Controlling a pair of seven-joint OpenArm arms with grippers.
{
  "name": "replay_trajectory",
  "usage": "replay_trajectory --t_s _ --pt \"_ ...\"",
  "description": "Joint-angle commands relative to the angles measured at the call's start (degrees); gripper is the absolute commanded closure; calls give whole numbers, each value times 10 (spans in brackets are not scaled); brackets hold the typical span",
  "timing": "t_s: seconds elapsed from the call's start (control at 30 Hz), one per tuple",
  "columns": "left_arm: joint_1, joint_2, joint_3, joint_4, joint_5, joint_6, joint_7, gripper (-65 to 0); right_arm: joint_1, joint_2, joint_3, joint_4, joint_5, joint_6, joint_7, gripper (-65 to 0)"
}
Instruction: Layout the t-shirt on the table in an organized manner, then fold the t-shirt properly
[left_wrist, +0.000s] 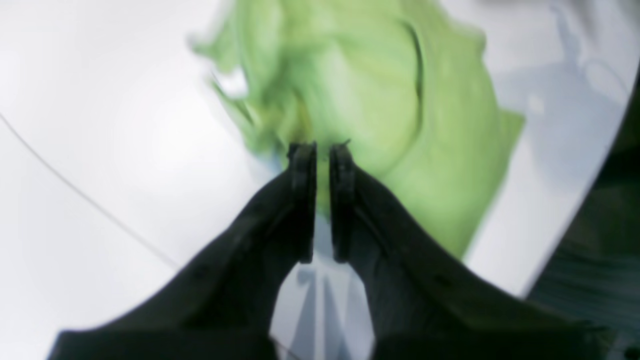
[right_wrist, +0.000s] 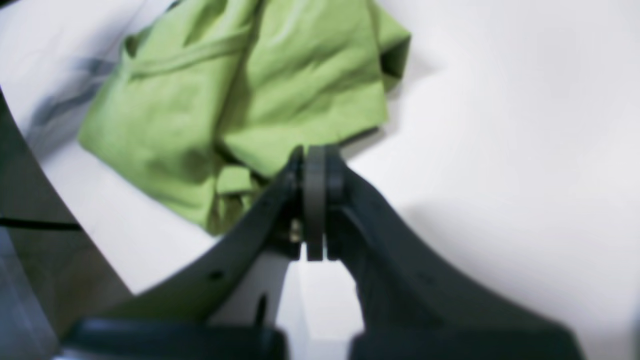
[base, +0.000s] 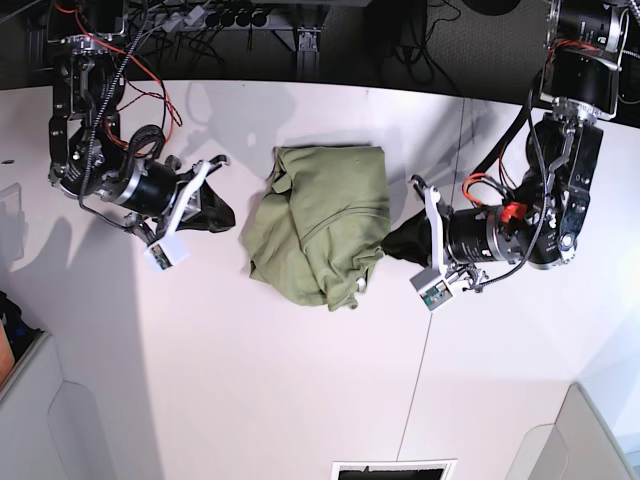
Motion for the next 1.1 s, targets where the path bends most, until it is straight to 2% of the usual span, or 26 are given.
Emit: replay_trajectory --t_s 0.0,0.13,0.23,0.47,0.7,0.83,0.93,1.07 --pt "2 -16 -4 17 -11 -3 -10 -56 1 21 6 10 15 8 8 0" --pt "81 -63 -9 46 -11 -3 3 -56 -36 66 7 13 33 8 6 0" --pt "163 -85 -44 81 -24 -3 16 -56 -78 95 8 26 35 8 6 0" --pt "367 -89 -155 158 -44 -3 19 -56 -187 152 8 82 54 9 2 0" --pt "507 -86 -165 157 -13 -3 7 -56 -303 189 7 86 64 9 2 0" --pt "553 -86 -155 118 30 -3 -34 -56 -377 196 3 79 57 9 3 0" --pt "550 -86 -117 49 81 -3 -68 -56 -418 196 -7 57 46 13 10 0" --pt "529 -86 -39 -77 151 -3 -172 -56 -444 192 -50 -3 -16 14 51 0"
